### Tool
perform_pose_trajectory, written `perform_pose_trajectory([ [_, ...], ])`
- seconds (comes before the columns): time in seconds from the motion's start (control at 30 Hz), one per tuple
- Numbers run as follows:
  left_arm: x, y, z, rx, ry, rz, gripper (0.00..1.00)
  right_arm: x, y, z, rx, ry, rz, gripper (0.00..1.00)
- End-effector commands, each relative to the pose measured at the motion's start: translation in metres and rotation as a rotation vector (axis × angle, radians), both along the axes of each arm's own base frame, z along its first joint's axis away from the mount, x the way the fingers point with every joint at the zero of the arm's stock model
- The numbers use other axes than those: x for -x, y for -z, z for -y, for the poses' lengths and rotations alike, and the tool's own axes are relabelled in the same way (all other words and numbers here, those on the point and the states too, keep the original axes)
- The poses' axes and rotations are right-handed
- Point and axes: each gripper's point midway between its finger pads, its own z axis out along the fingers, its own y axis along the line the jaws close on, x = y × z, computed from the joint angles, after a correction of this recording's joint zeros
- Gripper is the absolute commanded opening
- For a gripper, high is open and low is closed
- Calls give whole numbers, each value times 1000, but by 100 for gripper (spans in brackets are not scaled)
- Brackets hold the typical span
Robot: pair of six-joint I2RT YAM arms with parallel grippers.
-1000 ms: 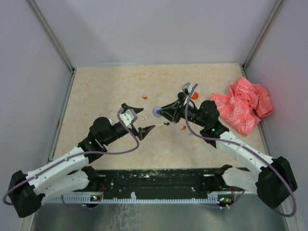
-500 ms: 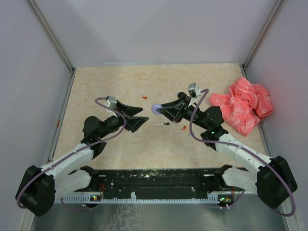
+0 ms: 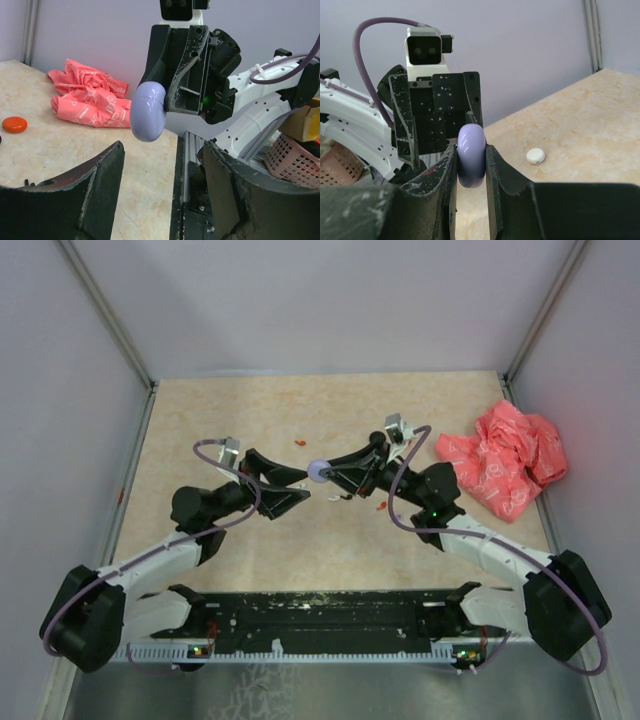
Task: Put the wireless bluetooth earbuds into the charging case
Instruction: Pick up the charging case at the center of the board.
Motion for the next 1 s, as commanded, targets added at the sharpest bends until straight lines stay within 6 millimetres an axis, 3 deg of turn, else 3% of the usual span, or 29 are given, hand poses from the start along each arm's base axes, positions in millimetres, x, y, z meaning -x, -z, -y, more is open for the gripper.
perform_pose_trajectory([
  [0.0, 8, -23, 0, 50, 48, 64, 68, 15, -19, -7, -56, -60, 73, 0],
  [0.47, 16, -27, 0, 67, 86, 85, 45, 23, -16, -19, -57, -117, 60, 0],
  [0.97, 26, -23, 3, -2, 139, 108, 38, 28, -7, -27, 40, -166, 69, 0],
])
